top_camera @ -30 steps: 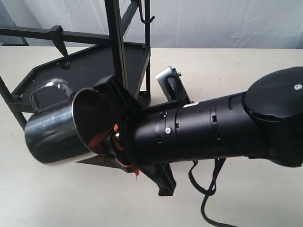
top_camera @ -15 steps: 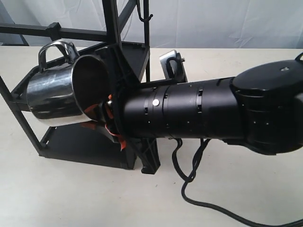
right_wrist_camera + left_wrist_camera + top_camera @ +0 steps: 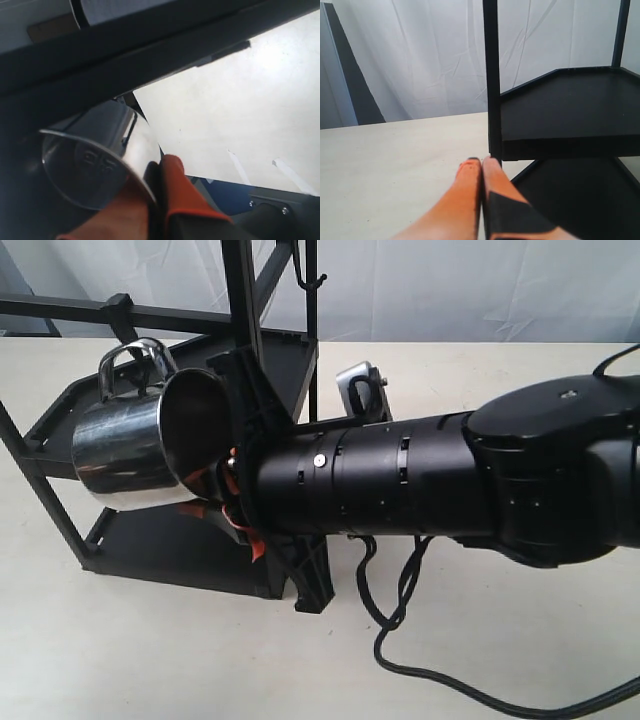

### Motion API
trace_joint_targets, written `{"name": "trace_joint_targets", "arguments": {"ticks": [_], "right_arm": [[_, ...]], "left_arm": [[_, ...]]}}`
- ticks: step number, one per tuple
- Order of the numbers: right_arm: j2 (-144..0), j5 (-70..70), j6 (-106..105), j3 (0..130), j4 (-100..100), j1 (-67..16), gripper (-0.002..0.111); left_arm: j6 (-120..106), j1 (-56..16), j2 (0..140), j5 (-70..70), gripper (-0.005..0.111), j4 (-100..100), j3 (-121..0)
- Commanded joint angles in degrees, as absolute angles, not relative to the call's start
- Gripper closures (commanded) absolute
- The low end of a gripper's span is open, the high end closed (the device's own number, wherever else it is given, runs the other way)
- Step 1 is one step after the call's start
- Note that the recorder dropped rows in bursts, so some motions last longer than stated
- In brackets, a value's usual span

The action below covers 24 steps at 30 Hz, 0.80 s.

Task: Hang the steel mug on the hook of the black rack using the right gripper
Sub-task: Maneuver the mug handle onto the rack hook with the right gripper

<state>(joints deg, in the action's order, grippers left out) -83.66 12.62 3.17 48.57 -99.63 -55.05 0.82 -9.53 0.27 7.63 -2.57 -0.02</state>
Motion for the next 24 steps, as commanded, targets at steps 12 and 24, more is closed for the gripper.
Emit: {"name": "trace_joint_targets", "arguments": {"ticks": [12, 24], "right_arm": [[-83.56, 14.57, -0.68, 48.84, -90.44, -55.16, 0.109], [-83.56, 6.08, -2.96, 50.34, -89.98, -62.10, 0.109]], "left_arm": [[0.96, -9.80, 0.00, 7.32, 0.105, -2.63, 0.00], [0.96, -9.80, 0.00, 7.32, 0.105, -2.63, 0.00]]}}
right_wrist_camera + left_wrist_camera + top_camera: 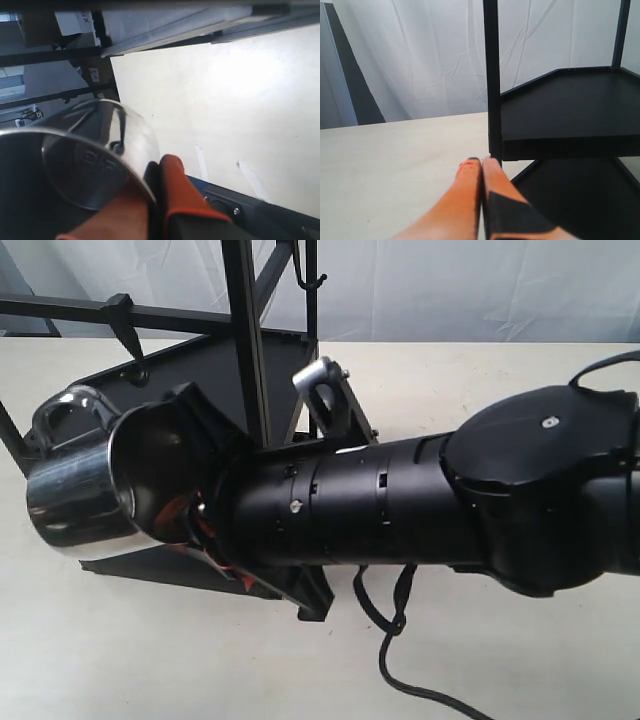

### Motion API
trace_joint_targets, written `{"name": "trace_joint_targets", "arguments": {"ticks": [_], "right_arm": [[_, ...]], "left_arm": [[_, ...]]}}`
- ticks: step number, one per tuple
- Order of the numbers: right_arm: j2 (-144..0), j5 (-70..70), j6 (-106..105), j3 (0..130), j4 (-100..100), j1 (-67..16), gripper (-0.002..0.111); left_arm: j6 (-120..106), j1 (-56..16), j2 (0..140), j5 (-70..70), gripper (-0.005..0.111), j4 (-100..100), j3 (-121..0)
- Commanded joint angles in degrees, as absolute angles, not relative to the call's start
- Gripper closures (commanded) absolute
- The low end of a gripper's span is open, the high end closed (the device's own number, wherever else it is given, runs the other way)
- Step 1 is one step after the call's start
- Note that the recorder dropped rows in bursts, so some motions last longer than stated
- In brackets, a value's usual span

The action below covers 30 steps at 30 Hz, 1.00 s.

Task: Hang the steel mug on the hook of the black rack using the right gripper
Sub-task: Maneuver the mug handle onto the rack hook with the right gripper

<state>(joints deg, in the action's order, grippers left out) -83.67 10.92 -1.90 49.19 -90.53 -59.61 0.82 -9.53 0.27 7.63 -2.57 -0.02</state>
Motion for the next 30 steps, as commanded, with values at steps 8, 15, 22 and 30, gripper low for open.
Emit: {"name": "trace_joint_targets", "arguments": {"ticks": [8, 15, 22, 30], "right_arm": [[-83.56, -12.78, 19.09, 51.28, -78.42, -70.98, 0.109], [-83.56, -15.98, 45.82, 51.02, -56.37, -71.98, 0.109], [-83.67, -15.86, 55.95, 46.62, -55.23, -71.98, 0.109], [-83.80, -19.46, 61.14, 45.37, -51.16, -71.98, 0.109]], "left_arm": [[0.96, -9.80, 0.00, 7.32, 0.105, -2.63, 0.00], [0.96, -9.80, 0.00, 7.32, 0.105, -2.63, 0.00], [0.96, -9.80, 0.00, 7.32, 0.105, -2.63, 0.00], [0.96, -9.80, 0.00, 7.32, 0.105, -2.63, 0.00]]}}
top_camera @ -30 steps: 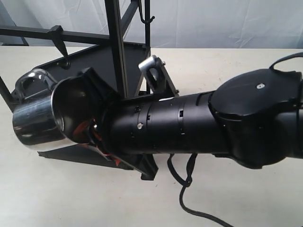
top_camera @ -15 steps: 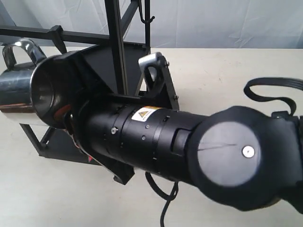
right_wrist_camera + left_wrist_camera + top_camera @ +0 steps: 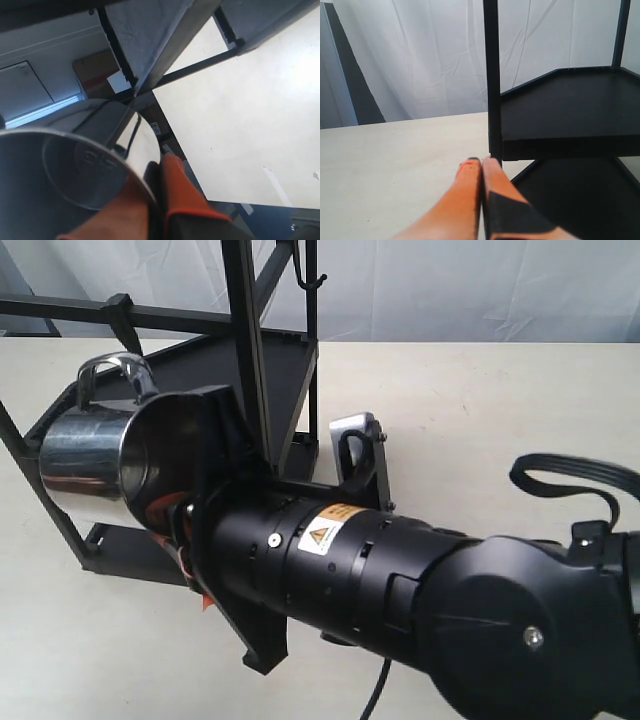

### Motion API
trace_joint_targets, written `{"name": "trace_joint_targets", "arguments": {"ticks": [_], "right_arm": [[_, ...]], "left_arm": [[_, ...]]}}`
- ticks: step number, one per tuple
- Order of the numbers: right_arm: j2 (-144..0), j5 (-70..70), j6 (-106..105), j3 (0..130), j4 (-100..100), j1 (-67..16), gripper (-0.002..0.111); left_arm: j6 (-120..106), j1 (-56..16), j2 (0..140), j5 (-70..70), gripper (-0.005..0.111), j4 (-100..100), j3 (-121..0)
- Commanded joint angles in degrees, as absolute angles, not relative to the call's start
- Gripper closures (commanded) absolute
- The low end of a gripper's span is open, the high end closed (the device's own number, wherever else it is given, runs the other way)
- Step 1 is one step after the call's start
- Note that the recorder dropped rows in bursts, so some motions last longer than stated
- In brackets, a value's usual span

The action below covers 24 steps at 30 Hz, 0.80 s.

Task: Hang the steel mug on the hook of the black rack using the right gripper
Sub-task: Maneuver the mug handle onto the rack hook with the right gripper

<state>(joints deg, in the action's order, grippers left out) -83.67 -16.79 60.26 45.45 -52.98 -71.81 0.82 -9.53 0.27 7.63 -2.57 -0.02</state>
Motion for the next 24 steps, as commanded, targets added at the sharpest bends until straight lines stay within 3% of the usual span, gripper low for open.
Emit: {"name": "trace_joint_targets", "arguments": {"ticks": [1, 24], "right_arm": [[-84.06, -20.01, 61.14, 45.37, -51.16, -71.98, 0.109], [-90.44, -28.02, 69.33, 45.37, -52.36, -71.98, 0.109]], "left_arm": [[0.96, -9.80, 0.00, 7.32, 0.105, -2.63, 0.00], [0.96, -9.80, 0.00, 7.32, 0.105, -2.63, 0.00]]}}
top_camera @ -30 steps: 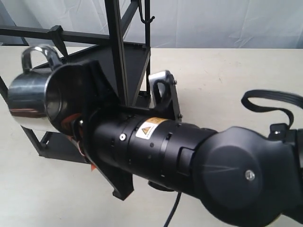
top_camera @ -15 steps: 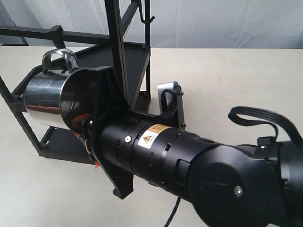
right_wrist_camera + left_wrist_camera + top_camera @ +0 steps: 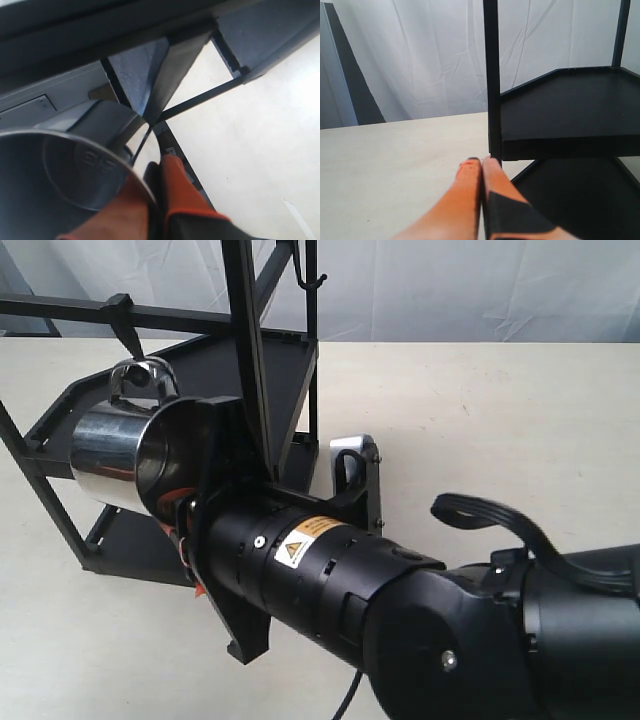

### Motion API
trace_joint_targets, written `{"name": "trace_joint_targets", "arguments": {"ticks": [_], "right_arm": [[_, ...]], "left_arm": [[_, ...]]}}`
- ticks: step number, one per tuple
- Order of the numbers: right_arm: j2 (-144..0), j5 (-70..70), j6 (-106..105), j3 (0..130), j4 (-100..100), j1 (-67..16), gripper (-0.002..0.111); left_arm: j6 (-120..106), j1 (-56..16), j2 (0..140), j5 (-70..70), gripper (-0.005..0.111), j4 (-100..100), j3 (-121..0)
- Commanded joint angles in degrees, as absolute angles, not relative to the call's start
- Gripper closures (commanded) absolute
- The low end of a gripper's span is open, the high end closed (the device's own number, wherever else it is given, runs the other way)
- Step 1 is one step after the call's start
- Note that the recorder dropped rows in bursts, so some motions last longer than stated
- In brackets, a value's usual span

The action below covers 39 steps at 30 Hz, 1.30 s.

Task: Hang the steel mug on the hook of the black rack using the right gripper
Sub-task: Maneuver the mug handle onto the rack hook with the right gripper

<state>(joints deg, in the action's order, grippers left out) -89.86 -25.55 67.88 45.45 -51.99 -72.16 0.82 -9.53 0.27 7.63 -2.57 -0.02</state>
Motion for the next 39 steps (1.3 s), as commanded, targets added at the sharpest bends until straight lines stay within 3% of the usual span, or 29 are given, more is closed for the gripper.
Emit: {"name": "trace_joint_targets", "arguments": {"ticks": [1, 34, 37, 39], "right_arm": [[-90.51, -28.02, 69.33, 45.37, -52.36, -71.98, 0.109], [-90.55, -28.79, 67.37, 43.15, -49.26, -71.98, 0.109], [-90.55, -28.79, 67.37, 43.15, -49.13, -71.98, 0.100], [-90.55, -28.89, 67.37, 43.15, -49.04, -71.98, 0.088]], "left_arm": [[0.96, -9.80, 0.00, 7.32, 0.105, -2.63, 0.00], [0.96, -9.80, 0.00, 7.32, 0.105, -2.63, 0.00], [0.96, -9.80, 0.00, 7.32, 0.105, -2.63, 0.00], [0.96, -9.80, 0.00, 7.32, 0.105, -2.63, 0.00]]}}
